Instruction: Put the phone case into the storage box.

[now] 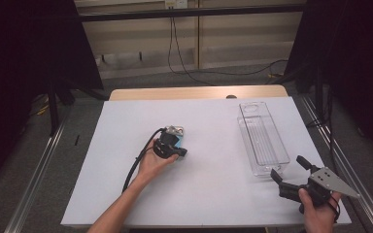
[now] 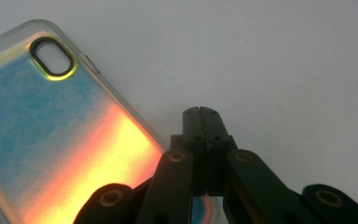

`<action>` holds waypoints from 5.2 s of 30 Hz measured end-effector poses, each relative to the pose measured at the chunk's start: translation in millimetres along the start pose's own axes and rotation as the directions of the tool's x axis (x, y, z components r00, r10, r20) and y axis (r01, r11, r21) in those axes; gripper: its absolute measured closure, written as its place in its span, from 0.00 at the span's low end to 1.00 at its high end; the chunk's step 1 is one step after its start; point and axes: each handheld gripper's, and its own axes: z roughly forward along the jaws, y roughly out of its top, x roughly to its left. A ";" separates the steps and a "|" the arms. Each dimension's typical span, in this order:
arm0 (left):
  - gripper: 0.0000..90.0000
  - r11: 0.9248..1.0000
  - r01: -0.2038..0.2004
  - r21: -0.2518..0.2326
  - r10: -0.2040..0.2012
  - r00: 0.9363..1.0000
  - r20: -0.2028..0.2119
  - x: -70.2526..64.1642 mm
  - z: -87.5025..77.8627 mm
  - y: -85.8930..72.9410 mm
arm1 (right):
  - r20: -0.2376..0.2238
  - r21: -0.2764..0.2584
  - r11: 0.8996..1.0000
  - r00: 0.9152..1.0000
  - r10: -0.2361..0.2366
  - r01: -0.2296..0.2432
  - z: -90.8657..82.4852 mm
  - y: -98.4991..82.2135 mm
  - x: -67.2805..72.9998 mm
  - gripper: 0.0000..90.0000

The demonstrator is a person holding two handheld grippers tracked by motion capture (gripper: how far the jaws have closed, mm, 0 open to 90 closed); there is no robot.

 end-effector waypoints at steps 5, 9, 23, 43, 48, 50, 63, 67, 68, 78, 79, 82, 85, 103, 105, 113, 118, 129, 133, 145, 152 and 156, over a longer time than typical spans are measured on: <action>1.00 1.000 0.002 0.005 -0.002 1.000 0.009 1.4 -0.6 0.2 | -0.001 0.002 1.000 1.000 -0.002 0.002 0.2 -0.1 0.1 0.01; 1.00 1.000 0.008 0.010 -0.008 1.000 0.004 1.9 -1.6 -0.2 | -0.001 0.002 1.000 1.000 -0.001 0.001 0.2 -0.1 0.3 0.01; 1.00 1.000 0.000 0.022 0.000 1.000 0.003 5.0 -4.5 -1.2 | 0.000 0.001 1.000 1.000 -0.003 0.003 0.1 -0.1 0.1 0.01; 1.00 1.000 -0.005 0.020 0.006 1.000 -0.014 8.5 -7.4 -3.1 | -0.003 0.001 1.000 1.000 0.000 0.000 0.4 -0.1 0.5 0.01; 1.00 1.000 0.001 0.018 0.000 1.000 -0.022 9.8 -9.2 -3.5 | -0.003 0.001 1.000 1.000 -0.001 0.001 0.4 -0.1 0.5 0.01; 1.00 1.000 -0.001 0.021 0.001 1.000 -0.020 10.8 -10.2 -4.1 | -0.002 0.001 1.000 1.000 -0.001 0.001 0.2 -0.1 0.3 0.01; 1.00 1.000 -0.007 0.023 0.008 1.000 -0.023 12.3 -12.7 -4.6 | -0.003 0.001 1.000 1.000 -0.001 0.001 0.5 -0.1 0.6 0.01; 1.00 1.000 -0.006 0.015 0.006 1.000 -0.018 13.4 -15.1 -5.6 | -0.003 0.002 1.000 1.000 0.001 -0.001 0.7 -0.1 0.4 0.01; 1.00 1.000 -0.006 0.015 0.006 1.000 -0.017 13.5 -15.0 -5.6 | -0.003 0.002 1.000 1.000 0.001 -0.001 0.7 -0.1 0.4 0.01; 1.00 1.000 -0.011 -0.019 0.010 1.000 -0.012 13.8 -20.3 -5.1 | -0.003 0.000 1.000 1.000 -0.001 0.001 0.1 0.0 0.5 0.01; 1.00 0.999 -0.006 -0.033 0.006 1.000 -0.014 13.4 -22.3 -4.9 | -0.003 0.000 1.000 1.000 -0.001 0.001 0.1 0.0 0.3 0.01; 0.99 0.998 -0.009 -0.068 0.007 1.000 -0.022 14.1 -29.0 -4.4 | -0.002 -0.001 1.000 1.000 0.000 0.000 0.0 0.0 0.1 0.01; 0.98 0.994 -0.014 -0.108 0.013 1.000 -0.015 14.0 -34.4 -4.8 | -0.002 -0.001 1.000 1.000 -0.001 0.001 -0.2 0.1 0.3 0.01; 0.80 0.968 -0.044 -0.248 0.034 0.998 -0.045 1.7 -66.9 -1.9 | -0.002 -0.004 1.000 1.000 -0.002 0.002 -0.6 0.4 0.1 0.01; 0.74 0.965 -0.036 -0.260 0.022 0.998 -0.057 2.6 -68.8 -2.7 | -0.001 -0.004 1.000 1.000 -0.001 0.001 -0.6 0.3 -0.3 0.01; 0.49 0.958 -0.032 -0.285 0.004 0.995 -0.096 5.2 -76.9 -6.0 | -0.001 -0.003 1.000 1.000 0.000 0.000 -0.5 0.3 -0.3 0.01; 0.26 0.954 -0.022 -0.300 -0.017 0.992 -0.127 6.6 -80.5 -8.1 | 0.001 -0.005 1.000 1.000 0.003 -0.003 -0.8 0.4 -0.8 0.01; 0.07 0.958 0.043 -0.283 -0.097 0.979 -0.182 22.0 -83.0 -13.3 | 0.000 -0.007 1.000 1.000 0.002 -0.002 -1.2 0.6 -0.9 0.01; 0.07 0.959 0.037 -0.282 -0.094 0.976 -0.194 25.3 -83.0 -13.5 | 0.002 -0.007 1.000 1.000 0.002 -0.002 -1.1 0.4 -1.4 0.01; 0.07 0.979 0.089 -0.183 -0.124 0.975 -0.186 43.7 -75.7 -17.8 | -0.001 -0.006 1.000 1.000 0.002 -0.002 -1.0 0.5 -0.6 0.01; 0.07 0.991 0.090 -0.104 -0.110 0.970 -0.217 48.2 -65.0 -15.9 | 0.001 -0.006 1.000 1.000 0.002 -0.002 -0.9 0.5 -1.2 0.01; 0.07 0.994 0.087 -0.067 -0.101 0.968 -0.231 47.9 -55.6 -12.1 | 0.001 -0.005 1.000 1.000 0.003 -0.003 -0.5 0.5 -1.0 0.01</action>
